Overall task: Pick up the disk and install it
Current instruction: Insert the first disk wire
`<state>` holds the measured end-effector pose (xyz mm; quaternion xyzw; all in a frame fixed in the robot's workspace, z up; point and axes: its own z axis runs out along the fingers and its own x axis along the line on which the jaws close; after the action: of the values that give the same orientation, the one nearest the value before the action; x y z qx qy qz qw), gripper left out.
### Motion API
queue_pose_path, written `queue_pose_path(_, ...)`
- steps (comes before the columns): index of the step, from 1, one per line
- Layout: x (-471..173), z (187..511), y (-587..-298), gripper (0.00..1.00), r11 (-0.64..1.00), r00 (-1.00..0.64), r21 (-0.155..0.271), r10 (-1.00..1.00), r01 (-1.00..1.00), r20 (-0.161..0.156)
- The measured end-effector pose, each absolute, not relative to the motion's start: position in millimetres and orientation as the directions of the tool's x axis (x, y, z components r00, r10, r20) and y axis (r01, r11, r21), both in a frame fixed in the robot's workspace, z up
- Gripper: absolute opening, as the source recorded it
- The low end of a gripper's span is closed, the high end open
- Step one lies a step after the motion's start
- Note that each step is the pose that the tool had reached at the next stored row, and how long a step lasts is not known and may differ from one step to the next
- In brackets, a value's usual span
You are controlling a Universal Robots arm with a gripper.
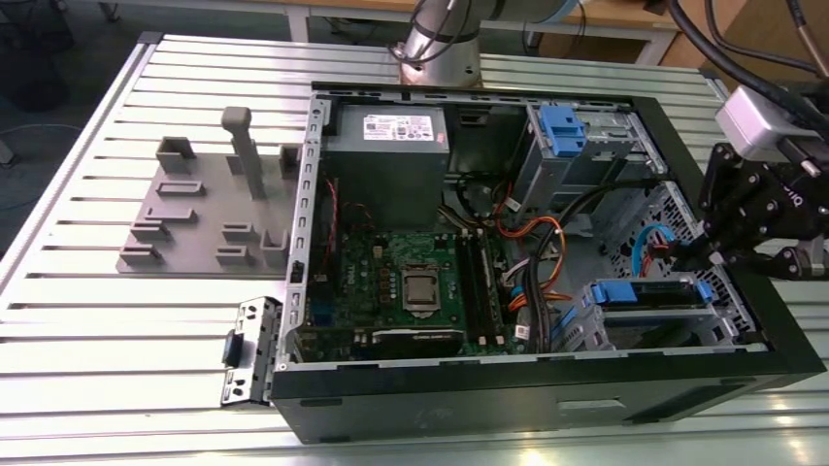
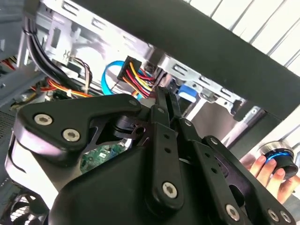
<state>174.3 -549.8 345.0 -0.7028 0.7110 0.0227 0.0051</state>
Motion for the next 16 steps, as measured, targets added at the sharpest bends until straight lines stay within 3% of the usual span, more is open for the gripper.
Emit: queue_pose_path(16,168.1,337.7,-563.3,0.16,0.011,-0.012,0.025,-0.999,-1.0,-0.04)
